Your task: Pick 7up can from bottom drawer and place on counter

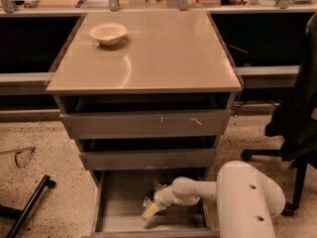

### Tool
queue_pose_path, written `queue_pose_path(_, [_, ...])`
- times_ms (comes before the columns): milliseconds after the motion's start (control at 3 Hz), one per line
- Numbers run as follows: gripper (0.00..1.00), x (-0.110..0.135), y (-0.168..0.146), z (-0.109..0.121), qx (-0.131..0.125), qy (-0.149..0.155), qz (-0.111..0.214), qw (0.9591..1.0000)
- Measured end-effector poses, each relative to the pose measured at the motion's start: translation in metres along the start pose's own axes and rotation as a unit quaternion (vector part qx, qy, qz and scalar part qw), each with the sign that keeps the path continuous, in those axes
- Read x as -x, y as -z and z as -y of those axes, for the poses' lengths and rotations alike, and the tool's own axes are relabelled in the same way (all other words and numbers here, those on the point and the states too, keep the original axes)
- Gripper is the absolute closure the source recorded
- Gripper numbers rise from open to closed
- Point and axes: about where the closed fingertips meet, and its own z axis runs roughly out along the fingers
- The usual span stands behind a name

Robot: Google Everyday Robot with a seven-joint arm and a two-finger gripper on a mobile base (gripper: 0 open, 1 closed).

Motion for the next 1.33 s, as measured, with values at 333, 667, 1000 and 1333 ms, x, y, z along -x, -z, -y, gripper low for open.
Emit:
queue_pose_path(333, [0.00, -0.012, 0.005, 0.009, -0.013, -0.013, -0.001, 0.9998])
queue_pose_path(667, [0.00, -0.027, 0.013, 0.006, -0.019, -0.030, 0.002, 0.9994])
queue_pose_path(1000, [0.00, -0.037, 0.011, -0.002, -0.012, -0.040, 0.005, 0.9991])
queue_pose_path(1333, [0.00, -0.034, -0.004, -0.009, 0.000, -0.034, 0.013, 0.9993])
